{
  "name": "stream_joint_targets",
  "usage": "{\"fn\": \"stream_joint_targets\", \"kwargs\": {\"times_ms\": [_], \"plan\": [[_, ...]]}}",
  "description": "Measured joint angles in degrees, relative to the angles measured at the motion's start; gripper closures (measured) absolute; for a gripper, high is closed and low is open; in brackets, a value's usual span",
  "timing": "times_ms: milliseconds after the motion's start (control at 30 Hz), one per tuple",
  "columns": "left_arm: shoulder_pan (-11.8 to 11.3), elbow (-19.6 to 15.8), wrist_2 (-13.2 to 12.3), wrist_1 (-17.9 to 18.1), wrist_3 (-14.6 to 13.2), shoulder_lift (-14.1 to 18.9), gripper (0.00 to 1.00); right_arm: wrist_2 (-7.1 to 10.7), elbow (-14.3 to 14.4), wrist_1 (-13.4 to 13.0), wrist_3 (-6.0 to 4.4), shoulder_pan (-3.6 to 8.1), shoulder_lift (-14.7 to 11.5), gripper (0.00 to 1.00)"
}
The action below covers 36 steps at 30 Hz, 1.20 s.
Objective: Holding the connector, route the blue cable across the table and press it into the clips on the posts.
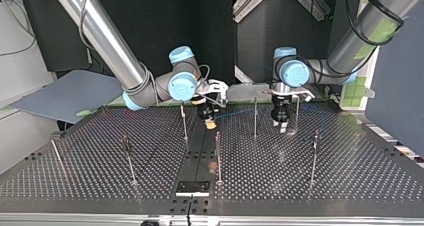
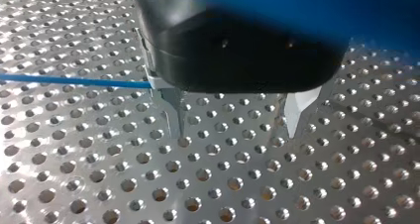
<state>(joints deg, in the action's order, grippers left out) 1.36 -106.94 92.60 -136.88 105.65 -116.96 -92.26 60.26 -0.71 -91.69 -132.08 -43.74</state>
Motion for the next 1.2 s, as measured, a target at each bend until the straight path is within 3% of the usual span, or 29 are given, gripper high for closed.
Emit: {"fn": "stream_joint_targets", "kwargs": {"times_ms": [533, 1200], "plan": [[2.0, -0.6, 6.8, -8.1, -7.7, 2.0, 0.0, 0.05, 0.0, 0.2, -0.18, 0.35, 0.0, 1.0], [7.7, -8.9, 9.0, -17.0, -8.4, 10.8, 0.0, 0.09, 0.1, 0.3, -0.18, 0.13, 0.0, 1.0]]}}
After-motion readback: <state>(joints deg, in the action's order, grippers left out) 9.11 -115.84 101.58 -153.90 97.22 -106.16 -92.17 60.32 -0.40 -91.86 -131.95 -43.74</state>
